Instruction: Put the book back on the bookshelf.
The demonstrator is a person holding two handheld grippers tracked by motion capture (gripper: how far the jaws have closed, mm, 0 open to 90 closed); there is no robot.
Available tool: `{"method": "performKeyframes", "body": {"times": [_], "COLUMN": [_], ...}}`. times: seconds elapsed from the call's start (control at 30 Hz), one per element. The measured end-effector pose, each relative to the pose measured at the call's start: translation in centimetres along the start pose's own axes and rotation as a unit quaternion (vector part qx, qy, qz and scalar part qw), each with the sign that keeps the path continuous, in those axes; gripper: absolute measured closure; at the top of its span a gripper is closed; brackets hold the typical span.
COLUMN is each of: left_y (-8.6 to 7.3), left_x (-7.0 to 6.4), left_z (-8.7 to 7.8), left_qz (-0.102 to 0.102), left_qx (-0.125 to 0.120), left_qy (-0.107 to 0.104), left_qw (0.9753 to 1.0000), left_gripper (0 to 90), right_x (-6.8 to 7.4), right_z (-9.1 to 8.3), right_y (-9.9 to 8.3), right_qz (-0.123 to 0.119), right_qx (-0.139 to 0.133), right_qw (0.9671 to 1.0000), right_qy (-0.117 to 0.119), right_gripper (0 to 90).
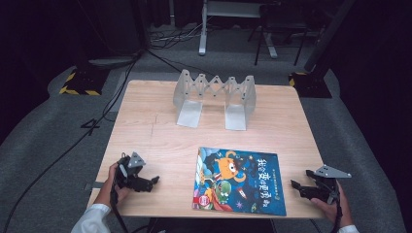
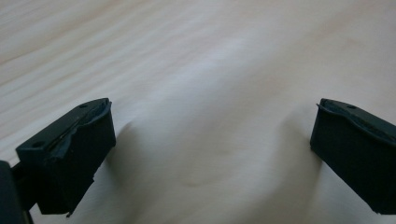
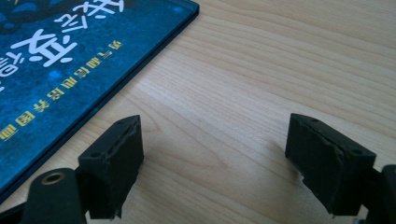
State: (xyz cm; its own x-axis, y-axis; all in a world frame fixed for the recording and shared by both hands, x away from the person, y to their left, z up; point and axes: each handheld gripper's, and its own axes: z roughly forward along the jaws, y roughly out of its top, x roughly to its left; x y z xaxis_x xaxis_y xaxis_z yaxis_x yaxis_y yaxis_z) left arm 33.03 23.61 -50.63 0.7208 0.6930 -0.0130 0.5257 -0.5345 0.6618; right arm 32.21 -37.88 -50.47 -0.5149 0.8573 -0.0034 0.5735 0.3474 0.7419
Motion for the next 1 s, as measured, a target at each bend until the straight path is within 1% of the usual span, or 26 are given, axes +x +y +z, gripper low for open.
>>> {"method": "performKeyframes", "body": {"times": [0.03, 0.07, 0.1, 0.13, 0.17, 0.2, 0.23, 0.27, 0.37, 0.4, 0.47, 0.5, 0.53, 0.6, 0.7, 0.73, 0.8, 0.83, 0.87, 0.9, 1.0], "left_y": [0.1, 0.2, 0.3, 0.4, 0.5, 0.6, 0.7, 0.8, 1.0, 1.1, 1.3, 1.3, 1.4, 1.6, 1.7, 1.8, 1.8, 1.8, 1.8, 1.8, 1.6], "left_x": [-0.6, -1.1, -1.5, -1.8, -2.0, -2.2, -2.4, -2.4, -2.6, -2.7, -2.8, -2.9, -3.0, -3.1, -3.3, -3.3, -3.4, -3.4, -3.5, -3.5, -3.6], "left_z": [0.1, 0.2, 0.3, 0.4, 0.5, 0.6, 0.7, 0.7, 1.0, 1.0, 1.2, 1.2, 1.3, 1.4, 1.6, 1.6, 1.7, 1.7, 1.6, 1.6, 1.5], "left_qz": [0.007, 0.007, 0.01, 0.01, 0.013, 0.015, 0.023, 0.028, 0.032, 0.04, 0.048, 0.045, 0.044, 0.04, 0.042, 0.045, 0.045, 0.044, 0.044, 0.042, 0.043], "left_qx": [0.001, 0.001, -0.001, 0.0, 0.001, 0.0, 0.001, 0.002, 0.001, 0.0, 0.002, 0.001, 0.001, 0.0, 0.001, 0.0, 0.0, 0.001, 0.001, 0.001, 0.0], "left_qy": [-0.004, -0.008, -0.007, -0.01, -0.012, -0.017, -0.025, -0.029, -0.03, -0.037, -0.044, -0.042, -0.04, -0.038, -0.038, -0.039, -0.04, -0.039, -0.038, -0.038, -0.038], "left_qw": [1.0, 0.9999, 0.9999, 0.9999, 0.9998, 0.9997, 0.9994, 0.9992, 0.999, 0.9985, 0.9979, 0.9981, 0.9982, 0.9985, 0.9984, 0.9982, 0.9982, 0.9982, 0.9983, 0.9984, 0.9984], "left_gripper": [0.4, 0.3, 0.3, 0.3, 0.3, 0.1, 0.1, 0.0, 0.0, 0.0, 0.0, 0.0, 0.0, 0.0, 0.0, 0.3, 0.3, 0.3, 0.4, 0.4, 0.5], "right_x": [0.0, 0.1, 0.2, 0.3, 0.4, 0.5, 0.6, 0.8, 1.3, 1.6, 2.0, 2.4, 2.6, 3.0, 3.4, 3.7, 3.7, 3.9, 4.1, 4.1, 4.4], "right_z": [0.0, 0.0, 0.0, 0.0, 0.0, 0.1, 0.1, 0.1, 0.4, 0.5, 0.8, 1.1, 1.3, 1.7, 2.7, 3.4, 3.7, 4.2, 5.1, 5.1, 6.6], "right_y": [0.0, 0.0, 0.0, 0.0, 0.1, 0.1, 0.2, 0.3, 0.6, 0.8, 1.2, 1.5, 1.6, 2.3, 3.2, 3.8, 4.1, 4.6, 5.5, 5.5, 6.9], "right_qz": [-0.003, -0.004, -0.005, -0.007, -0.008, -0.01, -0.012, -0.014, -0.013, -0.015, -0.018, -0.021, -0.021, -0.022, -0.023, -0.028, -0.03, -0.032, -0.035, -0.035, -0.039], "right_qx": [-0.001, 0.0, -0.001, -0.002, -0.002, 0.0, 0.001, 0.003, 0.009, 0.012, 0.015, 0.017, 0.018, 0.024, 0.027, 0.027, 0.028, 0.031, 0.033, 0.033, 0.031], "right_qw": [1.0, 1.0, 1.0, 0.9999, 0.9999, 0.9999, 0.9999, 0.9998, 0.9998, 0.9997, 0.9996, 0.9995, 0.9994, 0.9993, 0.9992, 0.999, 0.9989, 0.9986, 0.9983, 0.9983, 0.9981], "right_qy": [0.002, 0.004, 0.006, 0.007, 0.006, 0.009, 0.009, 0.01, 0.013, 0.014, 0.015, 0.019, 0.021, 0.018, 0.018, 0.022, 0.024, 0.027, 0.031, 0.031, 0.035], "right_gripper": [20.4, 21.1, 21.5, 22.0, 22.5, 22.7, 22.8, 22.8, 22.9, 22.9, 22.9, 22.9, 24.8, 24.7, 24.7, 24.7, 24.7, 24.7, 24.6, 24.6, 24.5]}}
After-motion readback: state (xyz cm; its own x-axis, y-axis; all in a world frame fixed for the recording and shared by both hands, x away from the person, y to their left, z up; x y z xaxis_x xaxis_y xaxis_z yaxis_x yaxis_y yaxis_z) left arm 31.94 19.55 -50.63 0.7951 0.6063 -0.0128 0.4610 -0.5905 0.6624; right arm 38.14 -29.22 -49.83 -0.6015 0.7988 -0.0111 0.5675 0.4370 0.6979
